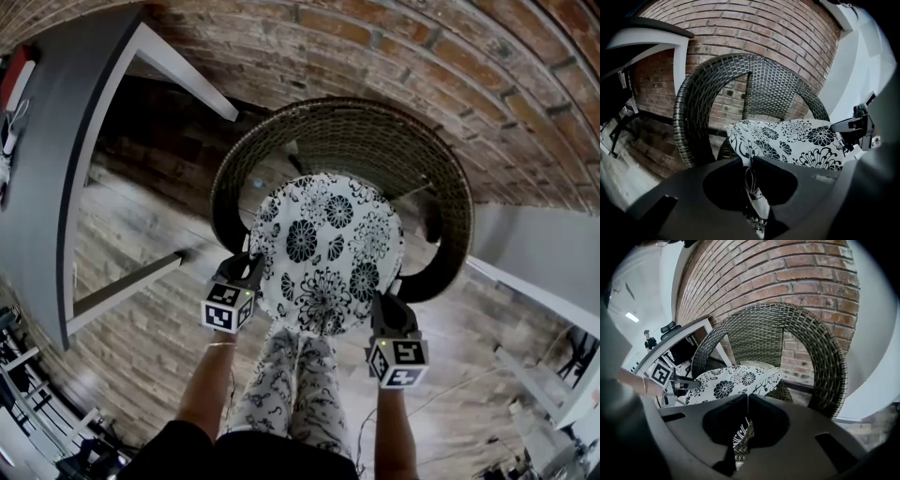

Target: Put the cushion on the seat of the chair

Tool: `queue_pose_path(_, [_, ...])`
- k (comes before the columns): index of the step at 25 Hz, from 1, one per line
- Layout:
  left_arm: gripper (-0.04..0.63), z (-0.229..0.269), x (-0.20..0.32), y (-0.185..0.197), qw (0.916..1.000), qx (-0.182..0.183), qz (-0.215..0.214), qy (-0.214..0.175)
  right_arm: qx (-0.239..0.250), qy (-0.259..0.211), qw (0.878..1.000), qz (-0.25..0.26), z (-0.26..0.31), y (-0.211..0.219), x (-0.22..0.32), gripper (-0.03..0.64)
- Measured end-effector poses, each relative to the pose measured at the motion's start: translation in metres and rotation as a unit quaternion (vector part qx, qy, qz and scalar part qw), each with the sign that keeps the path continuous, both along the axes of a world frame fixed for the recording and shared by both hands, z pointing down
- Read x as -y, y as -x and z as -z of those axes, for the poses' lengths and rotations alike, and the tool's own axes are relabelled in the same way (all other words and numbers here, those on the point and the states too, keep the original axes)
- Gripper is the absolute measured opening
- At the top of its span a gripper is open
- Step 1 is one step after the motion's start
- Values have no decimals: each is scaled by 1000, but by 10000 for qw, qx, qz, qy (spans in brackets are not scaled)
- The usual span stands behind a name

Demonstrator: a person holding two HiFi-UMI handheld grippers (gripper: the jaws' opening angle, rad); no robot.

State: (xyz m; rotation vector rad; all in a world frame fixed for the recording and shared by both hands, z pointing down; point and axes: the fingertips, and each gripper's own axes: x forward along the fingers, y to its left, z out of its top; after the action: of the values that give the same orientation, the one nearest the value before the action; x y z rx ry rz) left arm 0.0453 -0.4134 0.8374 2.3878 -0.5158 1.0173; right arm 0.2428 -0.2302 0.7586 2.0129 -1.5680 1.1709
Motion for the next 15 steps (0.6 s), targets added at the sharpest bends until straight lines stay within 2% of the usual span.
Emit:
queue_pose_path(10, [105,-9,-4,11,9996,278,48,57,159,105,9998,19,-11,8,-6,8])
queue_pose_path(15, [118,-5,0,17,9995,259,170,53,203,103,9997,-16,-12,10,-6,8])
